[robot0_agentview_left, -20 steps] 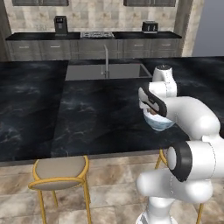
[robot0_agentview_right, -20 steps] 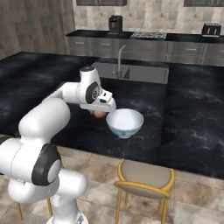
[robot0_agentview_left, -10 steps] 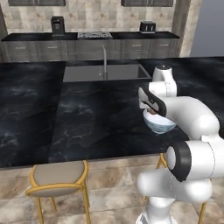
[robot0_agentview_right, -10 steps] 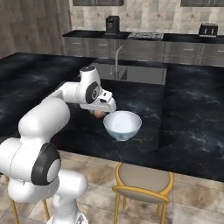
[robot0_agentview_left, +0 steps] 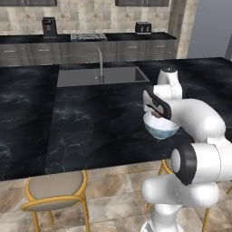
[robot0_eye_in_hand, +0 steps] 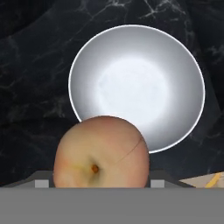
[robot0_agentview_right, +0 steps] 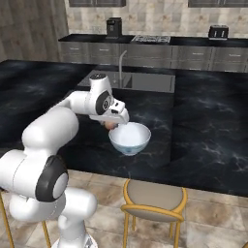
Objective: Take the fruits from the plate on the dining counter and place two fruits in each bowl.
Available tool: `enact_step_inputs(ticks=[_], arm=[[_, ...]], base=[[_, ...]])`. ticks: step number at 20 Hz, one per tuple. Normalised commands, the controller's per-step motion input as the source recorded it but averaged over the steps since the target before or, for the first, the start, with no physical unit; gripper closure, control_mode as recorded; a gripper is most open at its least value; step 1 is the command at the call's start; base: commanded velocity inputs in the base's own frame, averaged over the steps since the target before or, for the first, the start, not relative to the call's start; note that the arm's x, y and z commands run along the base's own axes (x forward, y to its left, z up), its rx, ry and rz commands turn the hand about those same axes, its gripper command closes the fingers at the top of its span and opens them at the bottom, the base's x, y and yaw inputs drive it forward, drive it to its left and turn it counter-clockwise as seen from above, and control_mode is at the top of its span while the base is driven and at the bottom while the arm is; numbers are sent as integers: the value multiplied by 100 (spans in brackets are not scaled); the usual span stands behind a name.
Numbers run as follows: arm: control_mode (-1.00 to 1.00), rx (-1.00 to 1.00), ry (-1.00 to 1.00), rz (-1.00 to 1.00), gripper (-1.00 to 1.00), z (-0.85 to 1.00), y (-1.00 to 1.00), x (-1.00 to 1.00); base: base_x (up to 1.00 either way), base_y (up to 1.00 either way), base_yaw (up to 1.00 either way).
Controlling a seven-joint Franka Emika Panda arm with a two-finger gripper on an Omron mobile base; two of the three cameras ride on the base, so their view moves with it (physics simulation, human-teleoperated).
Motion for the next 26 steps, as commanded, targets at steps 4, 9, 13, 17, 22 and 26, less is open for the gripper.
enact_step_inputs(ticks=[4,9,13,17,22,26], arm=[[-100,13,3,3,100,-13,-56,87],[-100,5,8,5,100,-35,-40,63],[-100,0,16,1,100,-51,-12,32],[-100,0,13,0,100,-54,-4,26],[-100,0,0,0,100,-52,0,21],[-100,0,-2,0,100,-38,-10,3]], base=[[0,0,0],[0,0,0],[0,0,0],[0,0,0],[0,0,0],[0,0,0]])
